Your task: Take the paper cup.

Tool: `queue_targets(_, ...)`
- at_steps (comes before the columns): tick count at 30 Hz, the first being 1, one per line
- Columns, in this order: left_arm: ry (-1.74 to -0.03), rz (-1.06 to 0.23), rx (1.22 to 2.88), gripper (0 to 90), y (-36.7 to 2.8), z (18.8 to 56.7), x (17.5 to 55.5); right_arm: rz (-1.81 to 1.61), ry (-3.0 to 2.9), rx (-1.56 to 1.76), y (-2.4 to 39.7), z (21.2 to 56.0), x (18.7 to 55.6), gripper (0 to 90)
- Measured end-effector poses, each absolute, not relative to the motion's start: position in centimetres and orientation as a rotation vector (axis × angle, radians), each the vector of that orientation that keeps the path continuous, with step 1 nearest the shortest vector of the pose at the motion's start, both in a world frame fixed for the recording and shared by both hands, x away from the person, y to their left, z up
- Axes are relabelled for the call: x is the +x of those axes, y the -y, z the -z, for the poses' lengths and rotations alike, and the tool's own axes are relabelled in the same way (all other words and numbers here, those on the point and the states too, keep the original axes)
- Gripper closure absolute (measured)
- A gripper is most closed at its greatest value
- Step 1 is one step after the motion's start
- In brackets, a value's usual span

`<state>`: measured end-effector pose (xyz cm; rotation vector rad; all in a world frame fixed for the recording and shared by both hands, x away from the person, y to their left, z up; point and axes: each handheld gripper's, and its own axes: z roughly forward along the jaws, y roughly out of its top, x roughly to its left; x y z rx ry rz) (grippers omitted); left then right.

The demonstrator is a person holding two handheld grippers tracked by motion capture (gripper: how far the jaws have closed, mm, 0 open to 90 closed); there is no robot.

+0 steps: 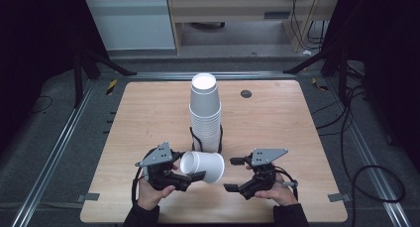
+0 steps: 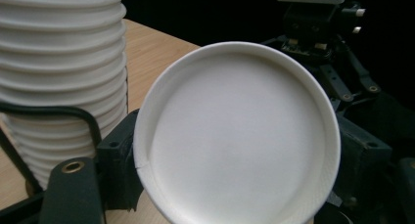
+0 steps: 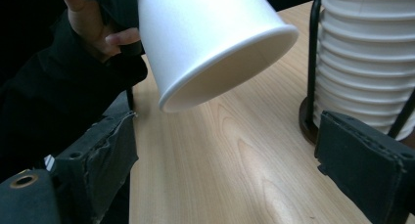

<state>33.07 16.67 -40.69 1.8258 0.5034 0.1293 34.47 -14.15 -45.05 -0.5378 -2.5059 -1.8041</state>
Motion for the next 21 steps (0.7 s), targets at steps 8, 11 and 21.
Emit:
queue_targets(8,-0.452,-0.100,1.818,21.2,-15.7,40.5,32.9,1.803,2.465,-0.468,13.5,45.1,34.5,8.5)
queue_targets(11,-0.434,-0.086,1.814,21.2,-15.6,40.4,32.9,1.800,2.461,-0.462,13.4,45.1,34.5,8.4)
queue_targets(21,-0.395,-0.061,1.807,21.3,-15.4,40.4,32.7,1.763,2.460,-0.424,12.6,45.4,34.7,7.6)
